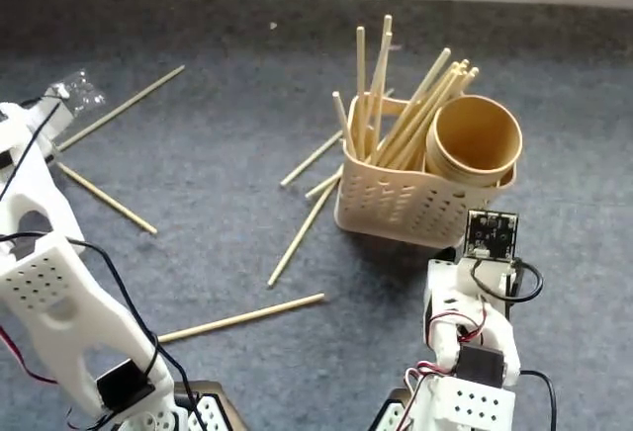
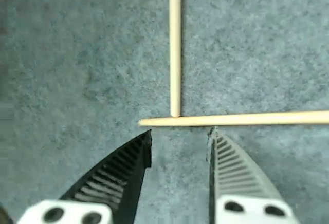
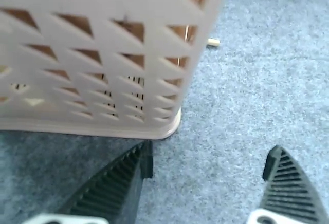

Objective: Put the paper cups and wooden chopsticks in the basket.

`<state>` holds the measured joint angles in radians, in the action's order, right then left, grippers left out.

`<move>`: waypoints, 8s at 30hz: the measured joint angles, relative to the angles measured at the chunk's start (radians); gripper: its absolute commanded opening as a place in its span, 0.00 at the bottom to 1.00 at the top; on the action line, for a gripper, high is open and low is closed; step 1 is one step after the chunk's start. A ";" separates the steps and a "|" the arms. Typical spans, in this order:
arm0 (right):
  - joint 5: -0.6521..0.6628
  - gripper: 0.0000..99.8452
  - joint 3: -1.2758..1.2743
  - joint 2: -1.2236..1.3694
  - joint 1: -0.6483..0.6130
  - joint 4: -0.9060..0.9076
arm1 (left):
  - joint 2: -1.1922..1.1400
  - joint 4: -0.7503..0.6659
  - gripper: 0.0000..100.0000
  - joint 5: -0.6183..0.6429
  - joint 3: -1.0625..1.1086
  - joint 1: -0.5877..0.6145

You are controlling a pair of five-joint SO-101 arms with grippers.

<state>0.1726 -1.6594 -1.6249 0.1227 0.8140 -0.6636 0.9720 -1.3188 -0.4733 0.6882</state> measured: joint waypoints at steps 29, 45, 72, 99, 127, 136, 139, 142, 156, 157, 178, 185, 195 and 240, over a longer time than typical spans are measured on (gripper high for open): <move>0.000 0.34 0.000 0.000 -0.034 -0.003 | -0.265 -0.210 0.19 0.465 -0.155 -0.181; 0.000 0.34 0.000 0.000 -0.034 -0.003 | 0.117 0.709 0.18 0.379 -0.147 -0.267; 0.000 0.34 0.000 0.000 -0.034 -0.003 | 0.331 0.764 0.14 0.092 0.299 -0.055; 0.000 0.34 0.000 0.000 -0.034 -0.003 | 0.331 0.143 0.14 0.341 0.626 -0.371; 0.000 0.34 0.000 0.000 -0.034 -0.003 | 0.331 0.163 0.22 0.110 0.459 -0.117; 0.000 0.34 0.000 0.000 -0.034 -0.003 | 0.215 -0.190 0.23 0.218 0.535 -0.199; 0.000 0.34 0.000 0.000 -0.034 -0.003 | 0.138 -0.204 0.22 0.232 0.450 -0.215; 0.000 0.34 0.000 0.000 -0.034 -0.003 | 0.052 -0.204 0.22 0.232 0.365 -0.229; 0.000 0.34 0.000 0.000 -0.034 -0.003 | -0.247 -0.180 0.22 0.233 0.089 -0.256; 0.000 0.34 0.000 0.000 -0.034 -0.003 | -0.259 -0.147 0.22 0.232 0.058 -0.261; 0.000 0.34 0.000 0.000 -0.034 -0.003 | -0.374 0.632 0.23 0.160 -0.710 -0.347; 0.000 0.34 0.000 0.000 -0.034 -0.003 | -0.374 0.425 0.23 0.279 -0.756 -0.350; 0.000 0.34 0.000 0.000 -0.034 -0.003 | -0.430 0.066 0.22 0.396 -0.545 -0.348; 0.000 0.34 0.000 0.002 -0.034 -0.003 | 0.094 0.339 0.22 0.127 0.227 -0.176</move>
<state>0.1726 -1.6594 -1.6233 0.0890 0.8109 -0.5700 1.3111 -1.1914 -0.2463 0.5117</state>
